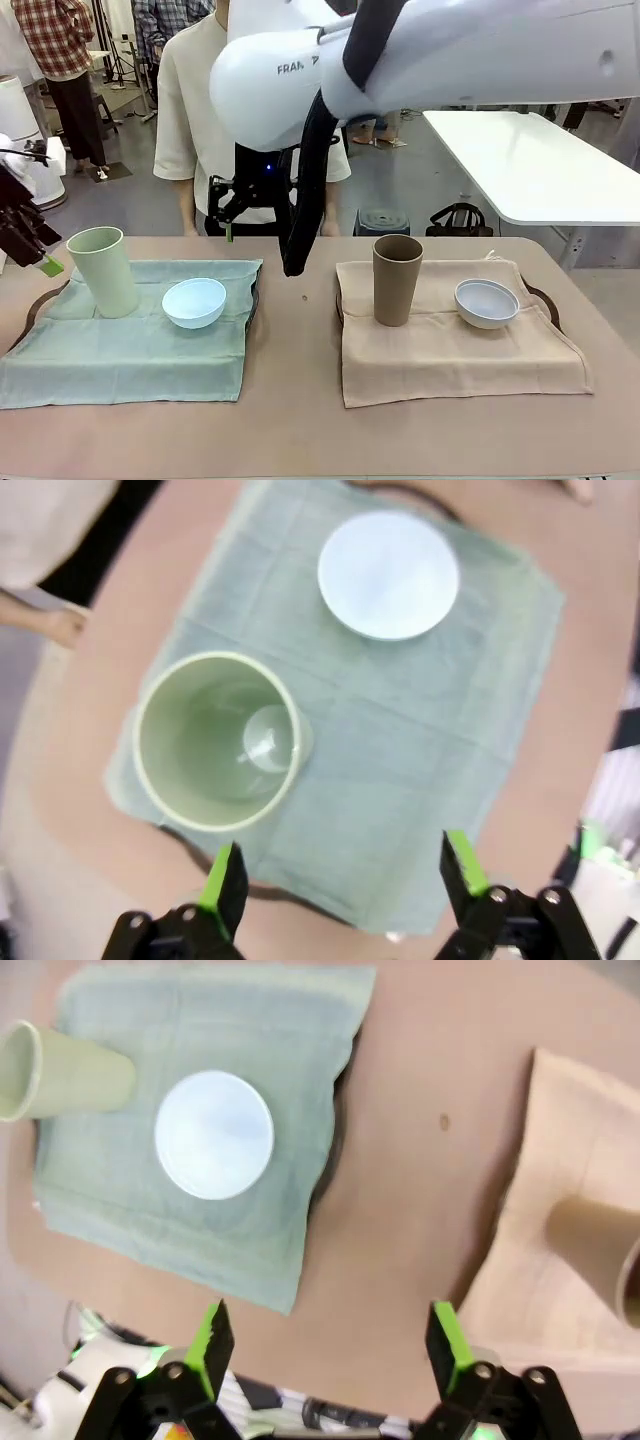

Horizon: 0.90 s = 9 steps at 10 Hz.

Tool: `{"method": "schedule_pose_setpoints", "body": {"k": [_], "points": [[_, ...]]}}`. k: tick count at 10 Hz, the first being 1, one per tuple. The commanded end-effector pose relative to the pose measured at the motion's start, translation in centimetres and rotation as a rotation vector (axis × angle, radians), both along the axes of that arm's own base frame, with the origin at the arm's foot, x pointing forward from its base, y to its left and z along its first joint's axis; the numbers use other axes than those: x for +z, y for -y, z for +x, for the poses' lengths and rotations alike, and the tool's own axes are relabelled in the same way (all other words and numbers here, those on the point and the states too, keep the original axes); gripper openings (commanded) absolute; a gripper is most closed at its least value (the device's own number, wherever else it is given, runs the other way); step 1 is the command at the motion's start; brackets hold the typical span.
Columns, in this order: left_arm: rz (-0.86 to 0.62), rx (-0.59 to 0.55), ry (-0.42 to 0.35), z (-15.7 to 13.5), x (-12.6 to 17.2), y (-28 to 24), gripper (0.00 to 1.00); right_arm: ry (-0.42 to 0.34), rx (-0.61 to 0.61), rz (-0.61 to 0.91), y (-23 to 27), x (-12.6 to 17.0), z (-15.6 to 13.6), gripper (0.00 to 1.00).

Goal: Set up a tray with a mat and arrange the tableware.
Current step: Place the Picnic Bowl and Reusable plastic cup back onto the Handle tray in front of the human's position.

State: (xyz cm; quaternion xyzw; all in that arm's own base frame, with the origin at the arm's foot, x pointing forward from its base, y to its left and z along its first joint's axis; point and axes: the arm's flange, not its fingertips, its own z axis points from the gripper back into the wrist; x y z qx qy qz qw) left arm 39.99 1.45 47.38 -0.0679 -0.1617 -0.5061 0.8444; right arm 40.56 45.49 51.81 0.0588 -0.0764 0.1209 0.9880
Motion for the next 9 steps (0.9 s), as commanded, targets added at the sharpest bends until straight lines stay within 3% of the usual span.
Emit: {"method": "schedule_pose_setpoints", "body": {"k": [1,3,5,6,9], "points": [[0.052,-0.012,-0.083,-1.4,1.8,1.9,1.0,-0.034,-0.049,0.001,2.3,0.6,-2.2,1.0],[0.119,0.049,-0.143,-1.4,3.9,3.5,1.0,-0.056,-0.094,-0.023,3.7,2.0,-3.5,1.0],[0.093,0.129,-0.123,-0.9,5.7,5.5,1.0,-0.064,-0.126,-0.032,4.8,2.8,-4.1,1.0],[0.101,0.046,-0.122,-1.6,3.5,3.6,1.0,-0.075,-0.08,-0.011,5.2,2.5,-3.8,1.0],[0.101,0.046,-0.122,-1.6,3.5,3.6,1.0,-0.041,-0.096,-0.046,4.1,3.2,-3.3,1.0]]}}
